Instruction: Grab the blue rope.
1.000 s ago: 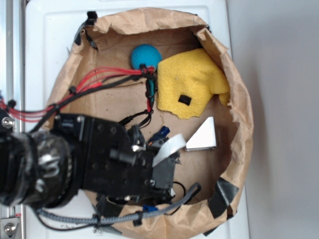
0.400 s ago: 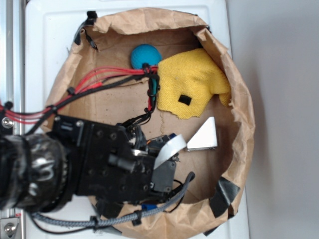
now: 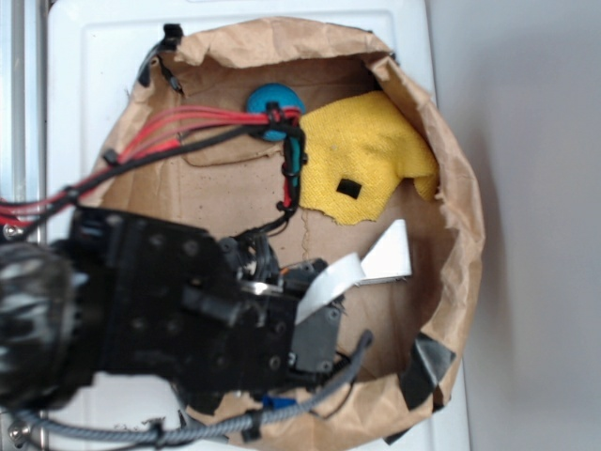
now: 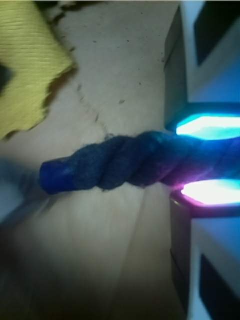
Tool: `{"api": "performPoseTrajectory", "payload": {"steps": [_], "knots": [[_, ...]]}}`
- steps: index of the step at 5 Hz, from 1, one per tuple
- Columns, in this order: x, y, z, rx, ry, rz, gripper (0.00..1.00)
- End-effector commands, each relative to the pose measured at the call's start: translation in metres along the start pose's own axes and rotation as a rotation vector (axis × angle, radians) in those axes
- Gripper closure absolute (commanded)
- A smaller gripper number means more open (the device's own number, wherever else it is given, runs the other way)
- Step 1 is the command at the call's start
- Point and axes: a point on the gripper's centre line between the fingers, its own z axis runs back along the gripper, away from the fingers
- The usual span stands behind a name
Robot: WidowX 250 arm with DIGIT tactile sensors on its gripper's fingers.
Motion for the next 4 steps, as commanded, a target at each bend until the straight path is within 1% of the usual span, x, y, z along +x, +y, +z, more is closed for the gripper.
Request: {"api": "performPoseTrajectory", "payload": {"steps": [1, 2, 3, 4], "knots": [[0.034, 0.005, 0.079, 0.055, -0.114, 0.118, 1.00], [0.048, 0.015, 0.105, 0.081, -0.127, 0.186, 1.00], [0.057, 0.027, 0.117, 0.087, -0.134, 0.225, 1.00], [0.060, 0.043, 0.124, 0.127, -0.167, 0.285, 1.00]]}}
